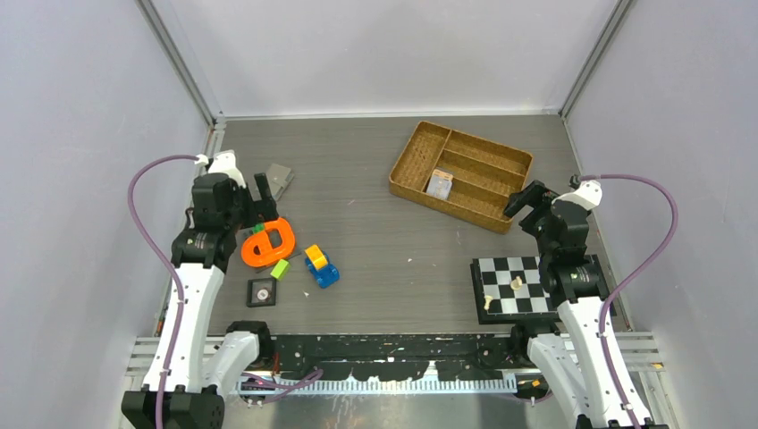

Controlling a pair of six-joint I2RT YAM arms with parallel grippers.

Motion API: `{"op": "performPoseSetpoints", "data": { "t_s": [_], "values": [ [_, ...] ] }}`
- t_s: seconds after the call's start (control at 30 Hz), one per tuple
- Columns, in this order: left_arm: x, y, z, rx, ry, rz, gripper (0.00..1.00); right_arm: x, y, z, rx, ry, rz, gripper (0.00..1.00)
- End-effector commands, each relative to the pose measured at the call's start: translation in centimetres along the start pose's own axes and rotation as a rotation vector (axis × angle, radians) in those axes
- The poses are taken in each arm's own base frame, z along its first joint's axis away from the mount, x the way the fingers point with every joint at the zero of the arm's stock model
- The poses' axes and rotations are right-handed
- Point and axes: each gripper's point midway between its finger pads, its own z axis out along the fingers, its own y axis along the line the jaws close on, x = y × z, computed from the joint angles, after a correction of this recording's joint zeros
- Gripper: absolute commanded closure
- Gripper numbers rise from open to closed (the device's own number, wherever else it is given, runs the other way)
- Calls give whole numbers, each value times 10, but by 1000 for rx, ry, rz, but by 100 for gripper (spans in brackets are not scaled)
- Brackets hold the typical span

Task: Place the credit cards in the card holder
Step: Pick up the card holder from the corner of the board.

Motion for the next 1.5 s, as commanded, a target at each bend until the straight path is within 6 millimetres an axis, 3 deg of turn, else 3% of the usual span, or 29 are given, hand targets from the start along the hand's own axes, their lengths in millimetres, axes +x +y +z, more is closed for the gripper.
{"op": "performPoseSetpoints", "data": {
  "t_s": [0.0,0.13,0.27,0.5,0.67,1.0,1.23,1.47],
  "values": [
    [-1,6,5,-33,-2,-12,0,-24,13,0,-37,-69,32,5],
    [3,14,16,-78,46,41,0,-19,14,2,-41,-48,31,5],
    [-8,9,34,-67,124,91,0,-14,17,4,-58,-21,29,5],
    [-32,-27,106,91,231,138,0,-3,20,5,-77,20,26,5],
    [-43,-12,160,64,305,363,0,-1,25,1,-114,28,25,5],
    [-5,3,228,39,465,442,0,1,28,-1,-140,37,26,5],
    [13,14,252,2,516,470,0,6,30,3,-144,65,20,5],
    [43,5,266,58,579,415,3,9,32,5,-149,77,20,5]
  ]
}}
